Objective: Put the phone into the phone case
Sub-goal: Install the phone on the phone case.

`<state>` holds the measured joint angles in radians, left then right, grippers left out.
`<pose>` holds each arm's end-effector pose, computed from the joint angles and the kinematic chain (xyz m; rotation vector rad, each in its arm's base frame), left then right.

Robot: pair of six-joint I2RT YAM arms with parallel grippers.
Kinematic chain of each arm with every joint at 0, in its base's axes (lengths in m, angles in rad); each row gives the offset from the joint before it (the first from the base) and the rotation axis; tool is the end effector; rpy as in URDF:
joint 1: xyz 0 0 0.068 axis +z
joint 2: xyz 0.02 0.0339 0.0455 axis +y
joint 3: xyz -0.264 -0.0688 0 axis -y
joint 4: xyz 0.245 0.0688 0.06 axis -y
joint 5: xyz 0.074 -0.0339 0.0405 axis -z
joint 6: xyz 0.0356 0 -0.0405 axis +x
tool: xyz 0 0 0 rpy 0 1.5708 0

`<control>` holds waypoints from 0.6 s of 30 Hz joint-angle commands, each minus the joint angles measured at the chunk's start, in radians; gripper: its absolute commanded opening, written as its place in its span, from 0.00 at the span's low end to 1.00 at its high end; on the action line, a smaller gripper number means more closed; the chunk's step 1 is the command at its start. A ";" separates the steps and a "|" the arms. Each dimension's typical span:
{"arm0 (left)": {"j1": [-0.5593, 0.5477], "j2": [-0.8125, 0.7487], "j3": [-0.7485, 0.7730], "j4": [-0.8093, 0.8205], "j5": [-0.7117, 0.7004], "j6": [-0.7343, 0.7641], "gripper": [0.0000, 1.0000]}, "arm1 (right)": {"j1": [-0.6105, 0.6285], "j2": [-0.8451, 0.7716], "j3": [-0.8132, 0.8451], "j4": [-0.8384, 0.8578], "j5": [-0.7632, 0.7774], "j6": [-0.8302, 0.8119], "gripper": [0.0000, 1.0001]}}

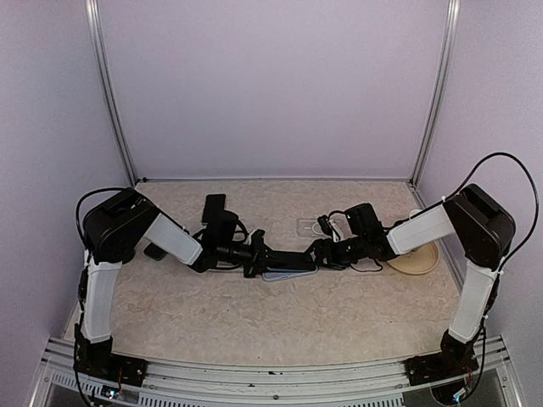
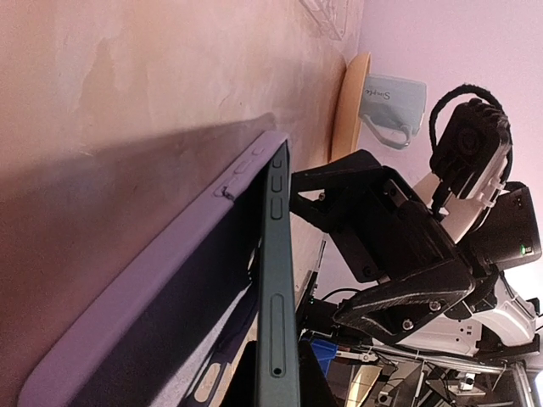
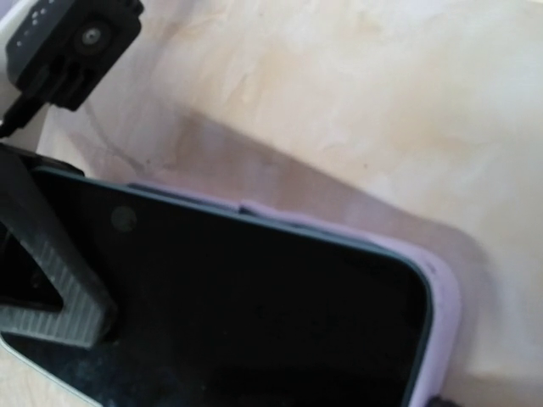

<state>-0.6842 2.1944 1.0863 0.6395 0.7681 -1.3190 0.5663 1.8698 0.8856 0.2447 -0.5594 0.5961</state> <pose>0.3146 -0.2885 0.0904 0.1880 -2.5383 1.8168 0.2939 0.2093 0.1248 -0.2771 2.4814 1.1949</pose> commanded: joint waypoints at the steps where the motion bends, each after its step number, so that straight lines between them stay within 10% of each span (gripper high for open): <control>1: -0.003 -0.002 -0.017 -0.010 -0.077 -0.072 0.00 | 0.058 0.029 -0.010 0.001 -0.065 0.021 0.77; 18: -0.047 0.074 0.046 -0.146 0.045 0.101 0.00 | 0.073 0.039 0.040 -0.040 -0.086 -0.032 0.77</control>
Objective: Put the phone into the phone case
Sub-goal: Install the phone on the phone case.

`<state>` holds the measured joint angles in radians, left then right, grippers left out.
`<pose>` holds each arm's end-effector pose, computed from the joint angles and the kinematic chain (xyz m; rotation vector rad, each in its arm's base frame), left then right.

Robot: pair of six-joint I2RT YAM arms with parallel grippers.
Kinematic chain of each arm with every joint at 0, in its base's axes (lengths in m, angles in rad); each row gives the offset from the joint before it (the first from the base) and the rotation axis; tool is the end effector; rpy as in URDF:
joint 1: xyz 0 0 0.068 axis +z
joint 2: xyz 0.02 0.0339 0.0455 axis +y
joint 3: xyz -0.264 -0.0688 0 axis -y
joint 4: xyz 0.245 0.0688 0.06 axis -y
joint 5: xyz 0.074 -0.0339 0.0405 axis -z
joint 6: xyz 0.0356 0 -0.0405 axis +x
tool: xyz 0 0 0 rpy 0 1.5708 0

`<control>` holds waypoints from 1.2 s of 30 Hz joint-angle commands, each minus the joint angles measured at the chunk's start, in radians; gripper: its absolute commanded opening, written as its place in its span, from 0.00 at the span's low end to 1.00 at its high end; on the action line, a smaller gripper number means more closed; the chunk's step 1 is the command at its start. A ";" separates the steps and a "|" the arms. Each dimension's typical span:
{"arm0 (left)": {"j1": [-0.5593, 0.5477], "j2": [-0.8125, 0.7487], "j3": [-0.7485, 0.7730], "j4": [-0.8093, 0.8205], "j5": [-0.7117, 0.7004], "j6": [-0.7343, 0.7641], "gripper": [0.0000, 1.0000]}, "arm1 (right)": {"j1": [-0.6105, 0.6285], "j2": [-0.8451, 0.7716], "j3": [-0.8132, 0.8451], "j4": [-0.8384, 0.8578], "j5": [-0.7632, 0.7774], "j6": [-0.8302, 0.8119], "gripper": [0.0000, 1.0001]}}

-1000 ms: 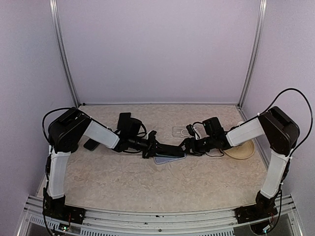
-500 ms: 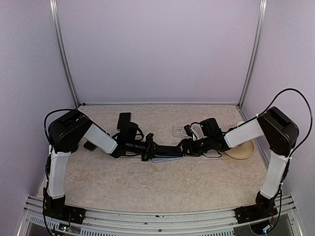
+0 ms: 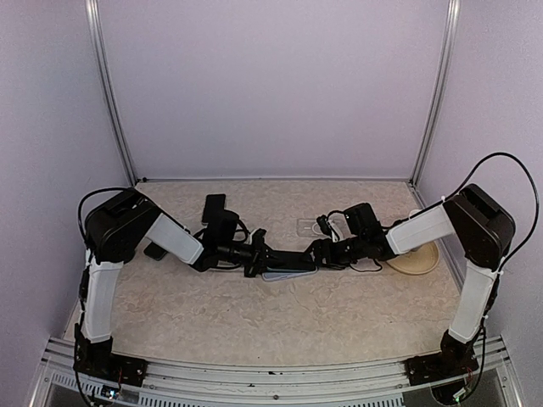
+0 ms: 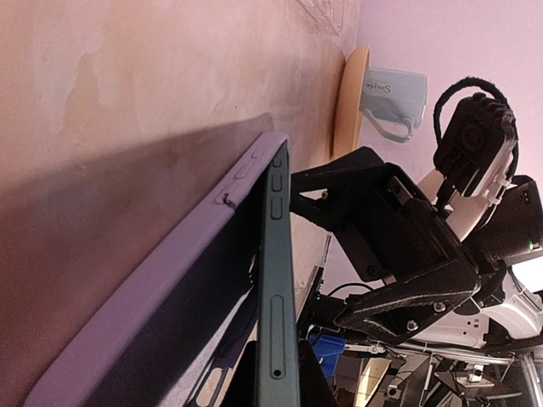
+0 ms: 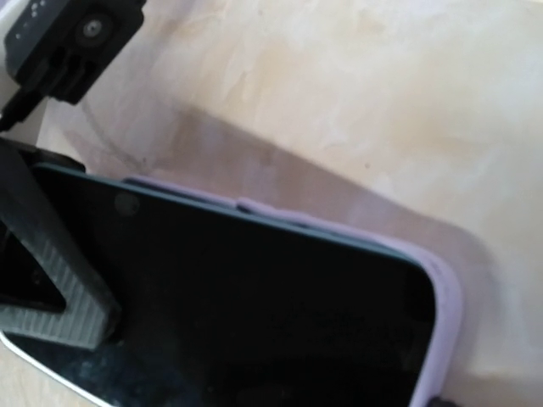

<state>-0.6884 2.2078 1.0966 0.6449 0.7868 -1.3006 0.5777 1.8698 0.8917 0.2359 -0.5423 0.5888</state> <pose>0.3145 -0.2914 0.0882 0.1411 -2.5304 1.8239 0.2927 0.2128 0.1255 -0.2895 2.4821 1.1763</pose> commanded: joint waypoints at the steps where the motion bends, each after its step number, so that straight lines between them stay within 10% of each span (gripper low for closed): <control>1: -0.044 0.063 0.041 -0.165 0.028 0.095 0.00 | 0.062 0.041 0.039 -0.032 -0.107 -0.026 0.77; 24: -0.028 0.059 -0.022 -0.135 0.006 0.085 0.00 | 0.040 0.001 0.066 -0.147 -0.076 -0.111 0.78; 36: -0.010 0.022 -0.087 0.242 0.084 -0.007 0.00 | -0.050 -0.097 0.025 -0.183 -0.112 -0.131 0.78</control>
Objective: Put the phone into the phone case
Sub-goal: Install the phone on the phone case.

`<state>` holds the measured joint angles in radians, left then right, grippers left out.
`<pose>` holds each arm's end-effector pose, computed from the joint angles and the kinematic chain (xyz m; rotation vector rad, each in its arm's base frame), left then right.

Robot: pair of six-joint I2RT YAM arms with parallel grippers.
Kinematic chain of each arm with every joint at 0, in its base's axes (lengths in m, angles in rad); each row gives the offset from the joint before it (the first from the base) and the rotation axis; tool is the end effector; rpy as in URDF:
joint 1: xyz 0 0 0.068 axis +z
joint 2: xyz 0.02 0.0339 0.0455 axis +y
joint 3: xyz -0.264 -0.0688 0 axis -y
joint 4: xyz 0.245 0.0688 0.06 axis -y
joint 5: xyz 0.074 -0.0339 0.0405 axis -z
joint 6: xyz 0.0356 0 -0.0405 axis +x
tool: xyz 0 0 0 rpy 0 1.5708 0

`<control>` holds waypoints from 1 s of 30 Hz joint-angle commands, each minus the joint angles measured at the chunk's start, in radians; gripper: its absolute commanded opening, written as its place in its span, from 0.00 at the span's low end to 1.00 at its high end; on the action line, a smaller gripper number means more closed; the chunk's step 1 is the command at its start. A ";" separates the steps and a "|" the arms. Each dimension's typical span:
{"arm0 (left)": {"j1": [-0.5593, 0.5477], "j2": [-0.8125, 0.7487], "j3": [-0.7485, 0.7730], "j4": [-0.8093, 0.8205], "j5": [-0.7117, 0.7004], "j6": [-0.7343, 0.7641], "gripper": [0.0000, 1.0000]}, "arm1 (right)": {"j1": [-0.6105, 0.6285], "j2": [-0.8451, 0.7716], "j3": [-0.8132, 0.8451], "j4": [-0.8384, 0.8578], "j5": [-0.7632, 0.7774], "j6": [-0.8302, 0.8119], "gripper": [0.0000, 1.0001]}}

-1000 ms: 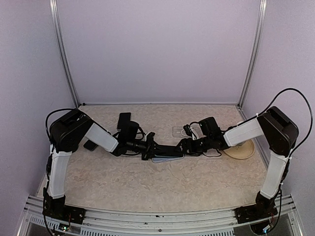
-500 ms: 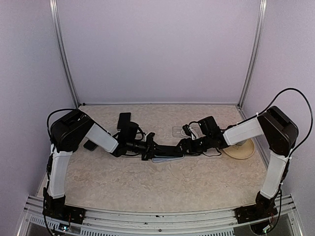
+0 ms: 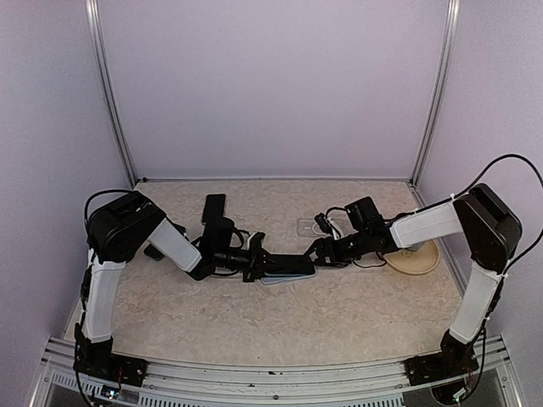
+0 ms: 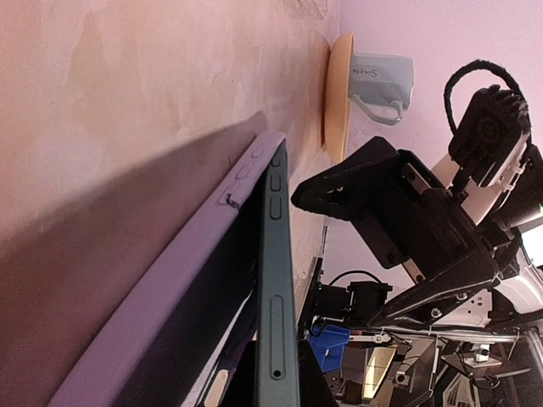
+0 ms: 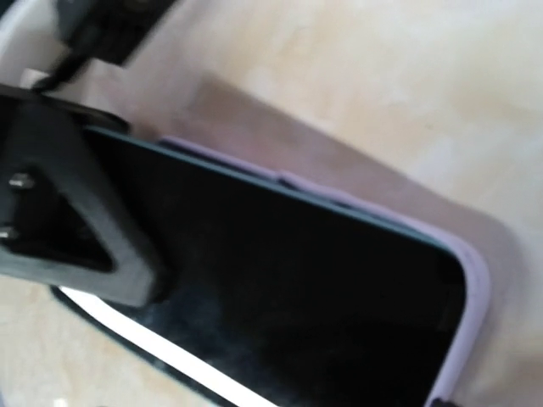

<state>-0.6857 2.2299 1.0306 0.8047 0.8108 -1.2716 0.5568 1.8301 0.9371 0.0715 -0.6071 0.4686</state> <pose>0.3068 -0.2843 0.0778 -0.0353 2.4788 -1.8895 0.2935 0.2066 0.1399 -0.4222 2.5101 1.1769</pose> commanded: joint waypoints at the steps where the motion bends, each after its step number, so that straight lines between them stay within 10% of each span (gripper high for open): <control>1: -0.011 -0.003 -0.020 0.100 0.063 -0.041 0.00 | -0.035 -0.062 -0.025 -0.018 -0.049 -0.011 0.79; 30: -0.026 -0.106 -0.052 0.280 0.097 -0.024 0.00 | -0.070 -0.005 -0.095 0.247 -0.290 0.244 0.73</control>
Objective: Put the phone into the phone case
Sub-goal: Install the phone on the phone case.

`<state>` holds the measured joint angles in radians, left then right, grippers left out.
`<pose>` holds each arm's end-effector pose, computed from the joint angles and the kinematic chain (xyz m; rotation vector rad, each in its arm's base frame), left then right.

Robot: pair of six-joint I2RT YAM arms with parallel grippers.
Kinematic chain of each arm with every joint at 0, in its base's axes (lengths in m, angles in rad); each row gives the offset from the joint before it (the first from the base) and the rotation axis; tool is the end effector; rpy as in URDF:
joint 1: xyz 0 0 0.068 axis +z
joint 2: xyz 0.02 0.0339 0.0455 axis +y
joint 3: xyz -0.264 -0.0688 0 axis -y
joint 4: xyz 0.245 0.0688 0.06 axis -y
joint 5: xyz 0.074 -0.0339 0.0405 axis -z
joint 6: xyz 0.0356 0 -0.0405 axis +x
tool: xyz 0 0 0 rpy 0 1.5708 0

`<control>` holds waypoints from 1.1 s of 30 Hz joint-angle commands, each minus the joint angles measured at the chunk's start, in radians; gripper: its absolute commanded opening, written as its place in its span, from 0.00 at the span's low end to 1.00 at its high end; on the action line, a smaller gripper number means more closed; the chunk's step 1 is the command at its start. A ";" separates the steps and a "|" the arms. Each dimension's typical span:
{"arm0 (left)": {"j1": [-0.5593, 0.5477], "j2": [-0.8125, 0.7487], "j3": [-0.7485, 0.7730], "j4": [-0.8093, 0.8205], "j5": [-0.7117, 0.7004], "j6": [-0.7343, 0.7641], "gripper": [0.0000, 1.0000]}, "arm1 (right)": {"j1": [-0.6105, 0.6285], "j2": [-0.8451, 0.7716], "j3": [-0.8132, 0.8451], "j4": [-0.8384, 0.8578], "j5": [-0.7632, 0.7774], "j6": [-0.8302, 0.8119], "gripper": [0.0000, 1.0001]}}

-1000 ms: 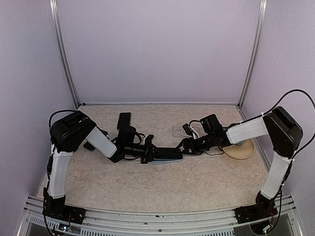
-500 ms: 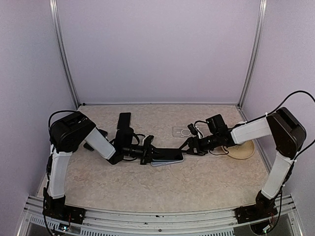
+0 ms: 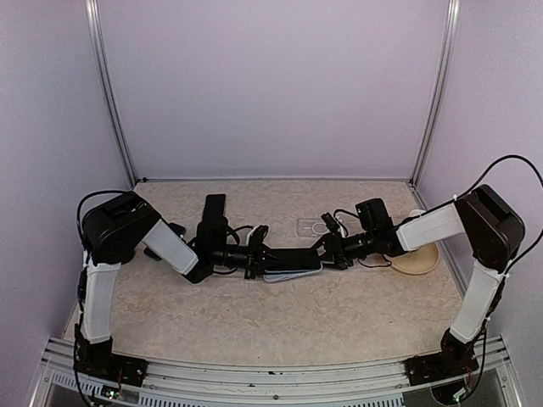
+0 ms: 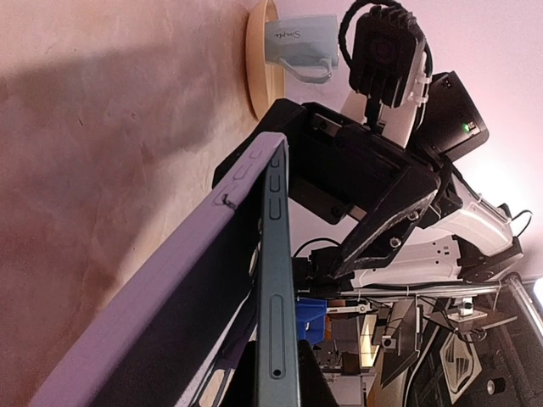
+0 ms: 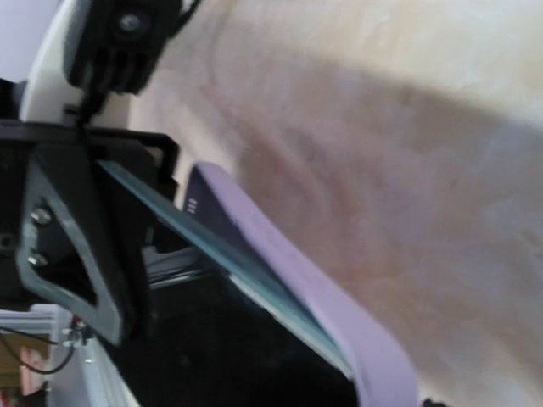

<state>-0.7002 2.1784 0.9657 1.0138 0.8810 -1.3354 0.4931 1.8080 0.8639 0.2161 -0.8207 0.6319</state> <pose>0.2940 -0.2836 0.1027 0.1178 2.3242 -2.0499 0.2939 0.1875 0.1415 -0.3056 2.4679 1.4817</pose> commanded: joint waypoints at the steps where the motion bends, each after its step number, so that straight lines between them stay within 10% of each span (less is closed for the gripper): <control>1: -0.012 -0.059 0.013 0.064 0.026 0.048 0.00 | -0.006 0.019 -0.024 0.118 -0.086 0.096 0.73; 33: -0.027 -0.095 0.045 -0.028 0.030 0.143 0.00 | 0.055 0.057 -0.054 0.361 -0.254 0.273 0.39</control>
<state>-0.7151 2.1326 0.9737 0.9535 0.9119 -1.2095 0.5190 1.8519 0.8234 0.4450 -0.9798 0.8646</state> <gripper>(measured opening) 0.063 0.419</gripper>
